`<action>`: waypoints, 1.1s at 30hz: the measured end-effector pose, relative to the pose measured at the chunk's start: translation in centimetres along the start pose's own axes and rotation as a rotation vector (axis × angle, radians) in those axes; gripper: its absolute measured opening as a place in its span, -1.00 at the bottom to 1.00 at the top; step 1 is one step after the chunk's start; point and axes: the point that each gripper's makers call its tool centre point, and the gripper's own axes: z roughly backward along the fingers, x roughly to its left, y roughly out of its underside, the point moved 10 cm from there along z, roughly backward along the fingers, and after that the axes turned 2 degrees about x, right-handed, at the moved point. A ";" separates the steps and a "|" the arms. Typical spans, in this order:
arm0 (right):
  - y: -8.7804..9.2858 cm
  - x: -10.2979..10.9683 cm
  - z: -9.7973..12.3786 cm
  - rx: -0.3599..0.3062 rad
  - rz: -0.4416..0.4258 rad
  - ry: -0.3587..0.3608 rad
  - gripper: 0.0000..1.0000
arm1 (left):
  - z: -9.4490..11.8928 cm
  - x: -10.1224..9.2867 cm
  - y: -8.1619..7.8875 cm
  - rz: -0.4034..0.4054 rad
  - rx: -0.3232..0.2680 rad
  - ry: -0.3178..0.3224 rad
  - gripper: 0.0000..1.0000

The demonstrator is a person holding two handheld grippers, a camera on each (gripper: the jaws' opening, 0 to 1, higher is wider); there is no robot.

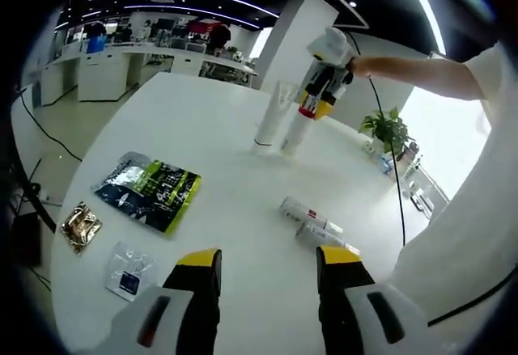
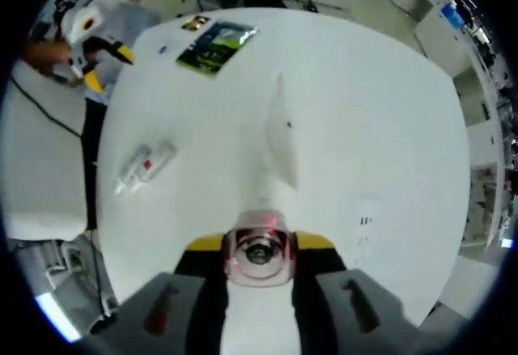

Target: Arrange the skincare products in the storage area until every visible bottle or jar stands upright without overlapping.

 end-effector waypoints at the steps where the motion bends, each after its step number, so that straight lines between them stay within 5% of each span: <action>1: 0.0 0.0 0.0 0.000 0.001 0.000 -0.47 | 0.0 0.1 0.0 0.002 -0.001 -0.002 -0.04; 33: -1.5 -1.4 -1.2 -0.018 0.022 -0.015 -0.45 | 0.2 0.8 -0.3 0.015 -0.001 -0.032 -0.06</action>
